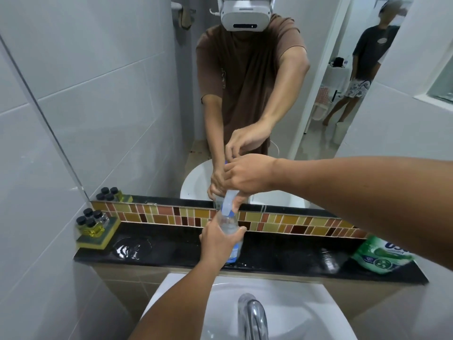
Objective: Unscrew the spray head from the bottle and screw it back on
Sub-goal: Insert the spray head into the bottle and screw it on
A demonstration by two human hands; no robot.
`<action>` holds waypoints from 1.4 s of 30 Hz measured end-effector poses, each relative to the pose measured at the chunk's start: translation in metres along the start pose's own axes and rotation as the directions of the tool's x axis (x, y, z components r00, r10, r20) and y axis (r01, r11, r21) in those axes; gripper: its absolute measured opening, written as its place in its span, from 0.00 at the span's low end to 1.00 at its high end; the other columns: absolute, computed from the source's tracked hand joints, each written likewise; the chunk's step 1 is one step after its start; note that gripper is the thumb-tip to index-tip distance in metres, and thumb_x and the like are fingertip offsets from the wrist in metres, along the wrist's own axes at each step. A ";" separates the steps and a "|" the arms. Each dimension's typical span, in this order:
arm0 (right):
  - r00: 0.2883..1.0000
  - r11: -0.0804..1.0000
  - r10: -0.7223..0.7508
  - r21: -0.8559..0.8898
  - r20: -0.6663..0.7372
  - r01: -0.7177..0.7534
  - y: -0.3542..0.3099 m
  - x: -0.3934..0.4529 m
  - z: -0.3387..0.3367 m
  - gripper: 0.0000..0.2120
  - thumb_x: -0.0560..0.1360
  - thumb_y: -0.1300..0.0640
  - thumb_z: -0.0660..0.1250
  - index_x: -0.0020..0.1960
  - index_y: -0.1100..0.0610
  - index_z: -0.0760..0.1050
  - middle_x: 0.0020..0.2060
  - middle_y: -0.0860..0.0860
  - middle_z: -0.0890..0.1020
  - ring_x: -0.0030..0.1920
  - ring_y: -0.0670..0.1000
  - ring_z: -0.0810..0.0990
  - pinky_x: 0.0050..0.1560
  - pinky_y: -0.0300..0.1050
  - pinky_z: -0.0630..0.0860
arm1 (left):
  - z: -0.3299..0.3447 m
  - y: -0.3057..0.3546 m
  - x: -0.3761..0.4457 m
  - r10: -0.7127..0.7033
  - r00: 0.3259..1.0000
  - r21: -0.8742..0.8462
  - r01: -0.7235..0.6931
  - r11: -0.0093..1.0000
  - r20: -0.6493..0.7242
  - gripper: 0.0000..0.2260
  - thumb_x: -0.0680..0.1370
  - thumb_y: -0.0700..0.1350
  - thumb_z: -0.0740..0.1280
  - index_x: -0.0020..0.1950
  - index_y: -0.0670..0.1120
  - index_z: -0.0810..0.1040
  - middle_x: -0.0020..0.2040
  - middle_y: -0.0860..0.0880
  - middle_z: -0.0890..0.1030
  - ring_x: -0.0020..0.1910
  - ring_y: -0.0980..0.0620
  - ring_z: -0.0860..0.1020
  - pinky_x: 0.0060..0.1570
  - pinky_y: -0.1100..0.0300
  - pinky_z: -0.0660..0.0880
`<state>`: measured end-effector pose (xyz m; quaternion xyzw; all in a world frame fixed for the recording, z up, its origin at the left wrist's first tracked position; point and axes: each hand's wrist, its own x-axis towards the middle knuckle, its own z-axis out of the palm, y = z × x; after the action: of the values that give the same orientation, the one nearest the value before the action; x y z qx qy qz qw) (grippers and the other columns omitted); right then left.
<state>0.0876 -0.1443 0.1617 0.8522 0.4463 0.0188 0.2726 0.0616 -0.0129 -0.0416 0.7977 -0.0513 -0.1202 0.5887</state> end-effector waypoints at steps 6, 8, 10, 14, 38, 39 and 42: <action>0.823 0.953 0.275 0.255 -0.497 -0.165 -0.029 -0.014 0.011 0.20 0.78 0.44 0.65 0.32 0.52 0.68 0.29 0.36 0.51 0.18 0.40 0.50 0.22 0.28 0.49 | 0.003 -0.001 -0.001 -0.042 0.998 -0.024 0.041 0.999 -0.045 0.23 0.72 0.57 0.82 0.61 0.52 0.77 0.58 0.47 0.82 0.60 0.43 0.83 0.63 0.39 0.83; 0.795 0.903 0.393 0.356 -0.462 -0.240 -0.039 -0.013 0.021 0.20 0.79 0.44 0.62 0.38 0.48 0.55 0.33 0.35 0.46 0.21 0.37 0.46 0.22 0.29 0.42 | 0.004 0.001 -0.002 -0.028 0.997 -0.008 0.027 1.000 -0.071 0.22 0.73 0.56 0.82 0.60 0.54 0.76 0.56 0.49 0.80 0.61 0.44 0.81 0.65 0.40 0.82; 0.790 0.829 0.491 0.475 -0.368 -0.294 -0.045 -0.012 0.029 0.25 0.81 0.42 0.62 0.36 0.46 0.49 0.30 0.34 0.51 0.23 0.35 0.52 0.25 0.31 0.50 | 0.006 0.001 -0.002 -0.023 0.996 -0.008 0.023 1.000 -0.083 0.22 0.73 0.55 0.82 0.60 0.54 0.76 0.56 0.50 0.80 0.61 0.45 0.81 0.65 0.40 0.82; 0.768 0.762 0.587 0.495 -0.257 -0.417 -0.053 -0.011 0.032 0.26 0.81 0.41 0.63 0.37 0.41 0.47 0.27 0.38 0.55 0.22 0.38 0.56 0.23 0.36 0.53 | 0.007 0.000 -0.003 -0.023 0.996 0.007 0.024 1.000 -0.090 0.23 0.73 0.55 0.82 0.63 0.51 0.77 0.58 0.47 0.82 0.61 0.45 0.82 0.66 0.41 0.82; 0.228 -0.437 0.735 0.703 0.639 -0.562 -0.173 -0.057 0.151 0.20 0.82 0.56 0.65 0.73 0.55 0.67 0.50 0.49 0.81 0.48 0.50 0.81 0.46 0.49 0.80 | -0.055 -0.038 -0.015 -0.092 0.973 0.434 -0.008 0.901 0.210 0.41 0.75 0.47 0.82 0.82 0.49 0.65 0.79 0.48 0.73 0.76 0.47 0.75 0.74 0.48 0.76; 0.234 -0.451 0.717 0.693 0.657 -0.562 -0.174 -0.055 0.155 0.22 0.81 0.58 0.67 0.74 0.56 0.67 0.55 0.51 0.80 0.52 0.51 0.80 0.51 0.50 0.80 | -0.057 -0.040 -0.015 -0.115 0.971 0.459 0.006 0.888 0.210 0.37 0.78 0.43 0.78 0.83 0.47 0.64 0.81 0.46 0.71 0.78 0.46 0.73 0.75 0.49 0.75; 0.269 -0.493 0.670 0.686 0.692 -0.536 -0.175 -0.045 0.160 0.31 0.79 0.62 0.69 0.79 0.52 0.60 0.65 0.56 0.76 0.57 0.53 0.77 0.57 0.53 0.81 | -0.058 -0.041 -0.014 -0.166 0.963 0.474 0.048 0.879 0.210 0.29 0.85 0.36 0.67 0.84 0.44 0.62 0.83 0.42 0.70 0.80 0.43 0.71 0.76 0.48 0.74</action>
<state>-0.0264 -0.1711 -0.0495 0.8632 -0.2631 -0.0571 -0.4271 0.0600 0.0569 -0.0630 0.8960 -0.1063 -0.2343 0.3619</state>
